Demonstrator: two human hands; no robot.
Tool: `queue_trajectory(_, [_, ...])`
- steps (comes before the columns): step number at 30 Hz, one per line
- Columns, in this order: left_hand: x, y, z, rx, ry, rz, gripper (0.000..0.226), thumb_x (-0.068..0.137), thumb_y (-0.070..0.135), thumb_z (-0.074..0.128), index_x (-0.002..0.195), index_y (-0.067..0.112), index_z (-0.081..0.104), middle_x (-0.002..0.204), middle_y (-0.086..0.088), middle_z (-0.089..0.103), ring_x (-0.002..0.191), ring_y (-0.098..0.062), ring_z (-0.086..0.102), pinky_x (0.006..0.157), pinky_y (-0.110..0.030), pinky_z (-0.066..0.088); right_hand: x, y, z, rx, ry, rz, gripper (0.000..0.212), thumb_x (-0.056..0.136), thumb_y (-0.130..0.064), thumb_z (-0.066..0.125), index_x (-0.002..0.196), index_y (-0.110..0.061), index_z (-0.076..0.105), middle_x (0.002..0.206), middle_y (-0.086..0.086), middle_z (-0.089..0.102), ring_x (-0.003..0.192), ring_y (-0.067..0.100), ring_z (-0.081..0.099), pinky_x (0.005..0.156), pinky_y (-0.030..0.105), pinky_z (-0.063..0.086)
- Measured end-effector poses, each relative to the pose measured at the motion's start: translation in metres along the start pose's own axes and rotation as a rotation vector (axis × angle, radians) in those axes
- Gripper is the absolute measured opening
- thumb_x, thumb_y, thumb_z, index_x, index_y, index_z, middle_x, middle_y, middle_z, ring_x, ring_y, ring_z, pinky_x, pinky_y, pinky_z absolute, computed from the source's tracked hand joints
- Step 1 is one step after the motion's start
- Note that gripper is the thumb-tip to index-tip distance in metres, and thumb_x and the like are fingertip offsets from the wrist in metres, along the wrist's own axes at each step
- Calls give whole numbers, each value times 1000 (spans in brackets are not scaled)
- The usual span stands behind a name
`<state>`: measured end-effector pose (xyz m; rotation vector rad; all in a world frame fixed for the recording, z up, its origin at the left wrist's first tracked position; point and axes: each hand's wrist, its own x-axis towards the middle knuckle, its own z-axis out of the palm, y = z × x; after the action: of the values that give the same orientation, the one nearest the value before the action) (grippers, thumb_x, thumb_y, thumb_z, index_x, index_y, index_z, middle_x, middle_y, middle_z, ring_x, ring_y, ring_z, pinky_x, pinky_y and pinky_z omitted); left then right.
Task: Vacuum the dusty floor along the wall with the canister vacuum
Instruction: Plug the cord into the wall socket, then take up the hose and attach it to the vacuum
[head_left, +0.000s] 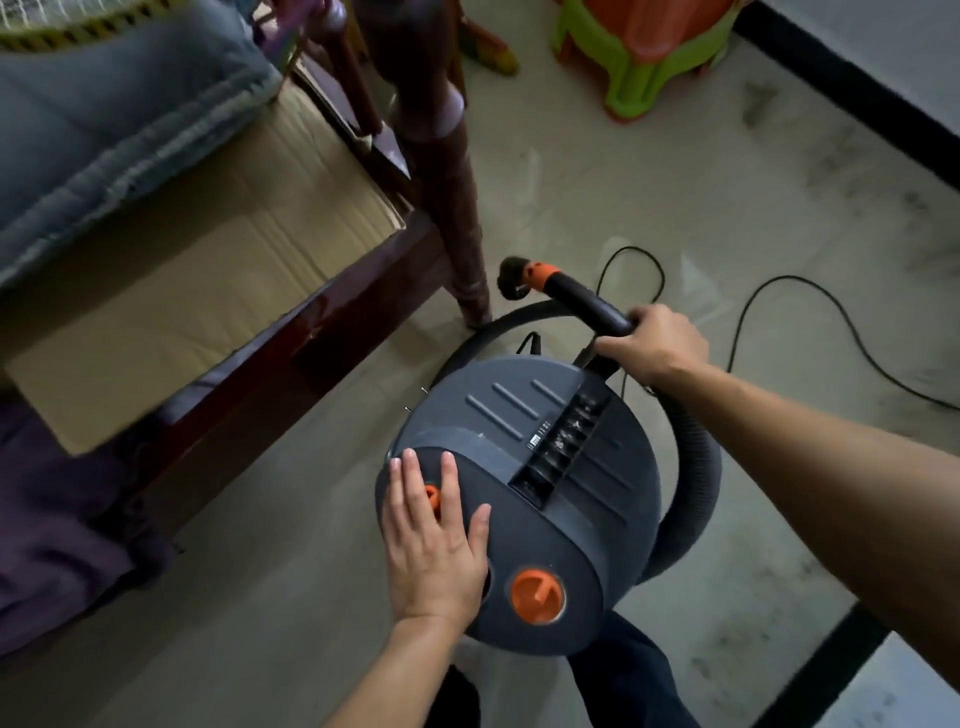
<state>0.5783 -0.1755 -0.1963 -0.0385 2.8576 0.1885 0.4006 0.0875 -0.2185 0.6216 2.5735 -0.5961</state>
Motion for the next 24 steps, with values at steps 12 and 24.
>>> queue_trajectory(12, [-1,-67,-30,-76,-101,352,66,95,46,45,152,20,22,158,-14,18,146,-30,15,116,-41,19,-200,93,31,1150,338,825,46,76,-27,72,107,4,60,95,21,67,80,38,67,74,52,57])
queue_trajectory(24, [-66,-164,-7,-1063,-655,-944,59,87,44,64,128,5,47,126,-21,58,105,-39,61,86,-49,52,-381,-27,154,1932,218,1001,18,83,-23,59,92,-10,51,70,13,61,58,27,63,58,37,54])
